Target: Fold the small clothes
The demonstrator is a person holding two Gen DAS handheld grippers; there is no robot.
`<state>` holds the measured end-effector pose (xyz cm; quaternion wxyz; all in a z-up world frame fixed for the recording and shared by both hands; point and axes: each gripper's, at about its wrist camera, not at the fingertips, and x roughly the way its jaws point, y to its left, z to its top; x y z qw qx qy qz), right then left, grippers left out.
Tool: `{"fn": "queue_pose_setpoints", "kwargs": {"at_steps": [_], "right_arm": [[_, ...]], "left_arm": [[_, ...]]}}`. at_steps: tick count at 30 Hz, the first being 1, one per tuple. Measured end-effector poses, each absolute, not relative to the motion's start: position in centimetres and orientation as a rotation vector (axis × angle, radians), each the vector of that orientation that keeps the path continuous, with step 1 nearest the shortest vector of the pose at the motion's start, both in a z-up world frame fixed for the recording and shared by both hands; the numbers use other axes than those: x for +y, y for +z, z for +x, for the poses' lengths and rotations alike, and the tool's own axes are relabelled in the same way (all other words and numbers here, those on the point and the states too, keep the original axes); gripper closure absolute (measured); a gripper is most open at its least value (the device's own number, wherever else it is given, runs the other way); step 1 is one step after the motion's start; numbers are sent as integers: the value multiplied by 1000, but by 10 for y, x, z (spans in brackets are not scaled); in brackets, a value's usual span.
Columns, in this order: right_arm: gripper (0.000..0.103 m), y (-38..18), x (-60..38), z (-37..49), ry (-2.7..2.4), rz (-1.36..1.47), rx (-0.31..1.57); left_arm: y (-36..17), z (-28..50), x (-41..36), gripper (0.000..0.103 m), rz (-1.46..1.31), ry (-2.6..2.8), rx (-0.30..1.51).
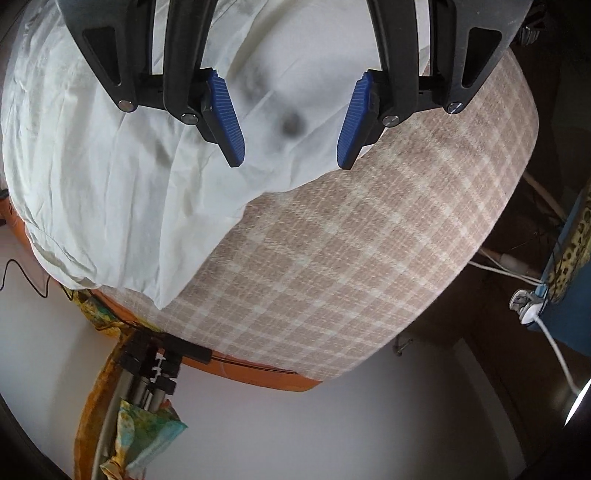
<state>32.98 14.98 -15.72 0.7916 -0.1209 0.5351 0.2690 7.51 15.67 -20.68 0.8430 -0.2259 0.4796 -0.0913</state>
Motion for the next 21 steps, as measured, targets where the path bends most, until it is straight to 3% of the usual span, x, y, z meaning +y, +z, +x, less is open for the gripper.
{"fn": "queue_pose_setpoints", "kwargs": {"at_steps": [8, 10, 21], "right_arm": [[48, -175, 134, 339, 587, -228, 1193], [48, -178, 135, 338, 585, -233, 1195], [44, -186, 143, 340, 586, -282, 1185]], "left_arm": [[-210, 94, 146, 78, -376, -203, 1049], [-214, 96, 145, 101, -390, -242, 1066], [-211, 67, 158, 102, -532, -230, 1030]]}}
